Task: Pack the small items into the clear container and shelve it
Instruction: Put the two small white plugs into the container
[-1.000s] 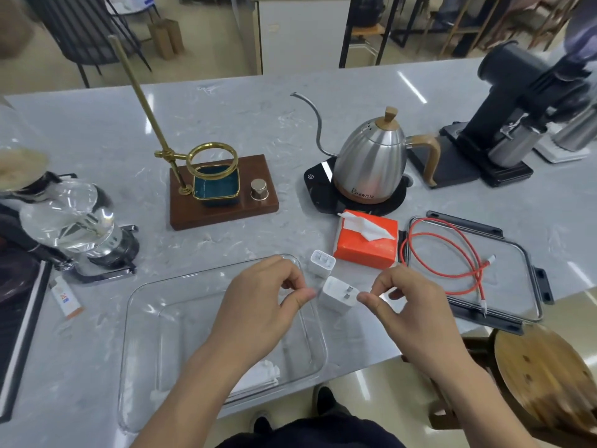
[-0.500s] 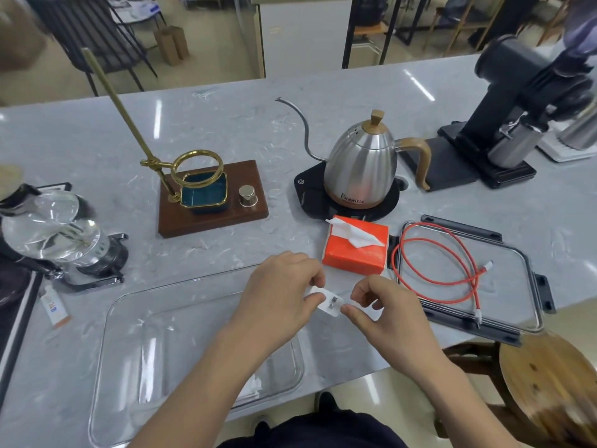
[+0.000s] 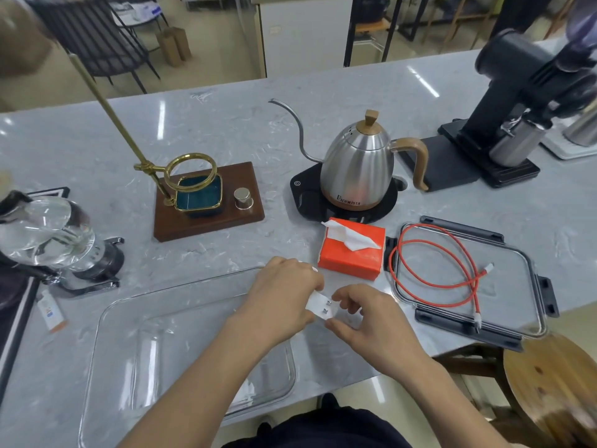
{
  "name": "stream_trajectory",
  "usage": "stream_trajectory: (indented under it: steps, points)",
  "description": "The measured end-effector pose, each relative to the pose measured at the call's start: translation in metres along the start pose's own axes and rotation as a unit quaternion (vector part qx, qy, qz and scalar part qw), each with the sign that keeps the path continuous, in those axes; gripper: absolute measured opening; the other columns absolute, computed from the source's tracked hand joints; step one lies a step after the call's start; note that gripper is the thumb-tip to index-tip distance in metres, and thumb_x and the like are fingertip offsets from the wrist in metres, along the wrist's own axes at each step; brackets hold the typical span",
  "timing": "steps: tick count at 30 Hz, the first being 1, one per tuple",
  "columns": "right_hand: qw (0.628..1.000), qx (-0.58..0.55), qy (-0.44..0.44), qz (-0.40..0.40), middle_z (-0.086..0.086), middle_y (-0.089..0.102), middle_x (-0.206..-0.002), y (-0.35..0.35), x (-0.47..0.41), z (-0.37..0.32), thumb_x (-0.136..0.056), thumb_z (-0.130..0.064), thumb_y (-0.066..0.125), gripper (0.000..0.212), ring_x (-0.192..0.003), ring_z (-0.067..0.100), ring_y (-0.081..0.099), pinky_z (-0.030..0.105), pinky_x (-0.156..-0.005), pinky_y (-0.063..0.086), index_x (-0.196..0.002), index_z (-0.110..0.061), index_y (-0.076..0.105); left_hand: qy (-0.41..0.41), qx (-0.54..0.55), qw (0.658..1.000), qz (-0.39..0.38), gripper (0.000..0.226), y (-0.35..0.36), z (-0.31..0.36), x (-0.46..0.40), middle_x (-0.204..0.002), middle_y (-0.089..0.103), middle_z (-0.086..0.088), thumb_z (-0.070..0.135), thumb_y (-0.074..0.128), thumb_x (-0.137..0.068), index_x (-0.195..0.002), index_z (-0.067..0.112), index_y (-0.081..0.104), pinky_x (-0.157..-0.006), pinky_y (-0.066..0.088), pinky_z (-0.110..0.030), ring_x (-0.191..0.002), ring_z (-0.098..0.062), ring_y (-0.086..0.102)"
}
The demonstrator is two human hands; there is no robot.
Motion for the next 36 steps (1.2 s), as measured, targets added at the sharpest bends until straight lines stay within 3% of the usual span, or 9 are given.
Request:
stream_trajectory:
  steps: [6,15,18,21,26,29,32,36]
  points:
    - [1.0,0.008,0.004,-0.016,-0.016,0.06,-0.09,0.003,-0.003,0.001,-0.077,-0.044,0.073,0.035,-0.083,0.005,0.057,0.028,-0.075,0.05,-0.108,-0.032,0.066,0.0,-0.027,0.999,-0.021,0.021,0.003,0.002,-0.004,-0.098,0.067,0.005,0.033,0.069,-0.079,-0.099,0.026,0.07,-0.084,0.035,-0.031,-0.099,-0.017,0.057]
    - [1.0,0.01,0.0,-0.019,-0.015,0.06,-0.087,0.004,-0.005,-0.001,-0.076,-0.039,0.073,0.029,-0.079,0.003,0.055,0.017,-0.069,0.043,-0.102,-0.028,0.069,-0.007,-0.005,0.999,-0.043,0.028,0.007,0.0,-0.006,-0.107,0.068,0.005,0.029,0.073,-0.081,-0.108,0.026,0.071,-0.091,0.038,-0.031,-0.109,-0.018,0.055]
    - [1.0,0.003,-0.003,-0.01,-0.013,0.061,-0.087,0.004,-0.005,-0.001,-0.076,-0.035,0.072,0.027,-0.08,0.005,0.055,0.021,-0.072,0.046,-0.102,-0.026,0.069,-0.005,0.003,0.999,-0.039,0.026,0.008,0.001,-0.005,-0.107,0.066,0.004,0.031,0.075,-0.081,-0.107,0.025,0.07,-0.088,0.044,-0.033,-0.109,-0.019,0.054]
    - [1.0,-0.011,-0.006,0.015,-0.013,0.061,-0.084,-0.003,-0.003,-0.002,-0.074,-0.035,0.069,0.027,-0.079,0.005,0.056,0.026,-0.072,0.049,-0.099,-0.025,0.068,0.009,0.02,1.0,-0.014,0.026,0.003,0.003,-0.004,-0.111,0.063,0.007,0.032,0.071,-0.087,-0.112,0.027,0.066,-0.083,0.042,-0.03,-0.111,-0.016,0.051]
    - [0.997,-0.035,-0.032,0.065,-0.016,0.059,-0.082,-0.027,-0.001,-0.013,-0.073,-0.037,0.063,0.032,-0.083,-0.001,0.054,0.012,-0.071,0.043,-0.1,-0.022,0.068,0.03,0.067,0.996,0.043,0.032,-0.013,0.006,0.001,-0.116,0.059,0.012,0.032,0.065,-0.091,-0.123,0.029,0.061,-0.077,0.042,-0.029,-0.111,-0.013,0.048]
    - [0.994,-0.036,-0.06,0.085,-0.015,0.059,-0.085,-0.038,0.0,-0.025,-0.074,-0.032,0.066,0.032,-0.083,0.001,0.054,0.014,-0.073,0.044,-0.104,-0.021,0.068,0.038,0.094,0.991,0.089,0.03,-0.025,0.006,0.007,-0.113,0.059,0.012,0.025,0.068,-0.088,-0.117,0.028,0.063,-0.071,0.041,-0.029,-0.106,-0.014,0.051]
    - [0.988,-0.051,-0.096,0.107,-0.019,0.058,-0.089,-0.048,0.001,-0.039,-0.076,-0.034,0.064,0.032,-0.086,-0.004,0.054,0.008,-0.076,0.041,-0.104,-0.02,0.067,0.045,0.101,0.985,0.133,0.031,-0.039,0.003,0.017,-0.107,0.063,0.01,0.018,0.074,-0.081,-0.111,0.025,0.066,-0.066,0.05,-0.036,-0.098,-0.018,0.057]
    - [0.982,-0.066,-0.134,0.113,-0.012,0.062,-0.089,-0.055,0.001,-0.059,-0.078,-0.032,0.066,0.029,-0.085,0.004,0.057,0.01,-0.076,0.042,-0.104,-0.019,0.067,0.058,0.096,0.978,0.174,0.035,-0.06,-0.003,0.036,-0.102,0.065,0.009,0.016,0.081,-0.075,-0.107,0.023,0.066,-0.06,0.052,-0.034,-0.09,-0.017,0.06]
Point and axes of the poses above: each hand's wrist, its own x-axis away from the middle knuckle, its own y-axis out of the palm, z = x × y, the point moved 4 cm from there along -x, towards the middle knuckle
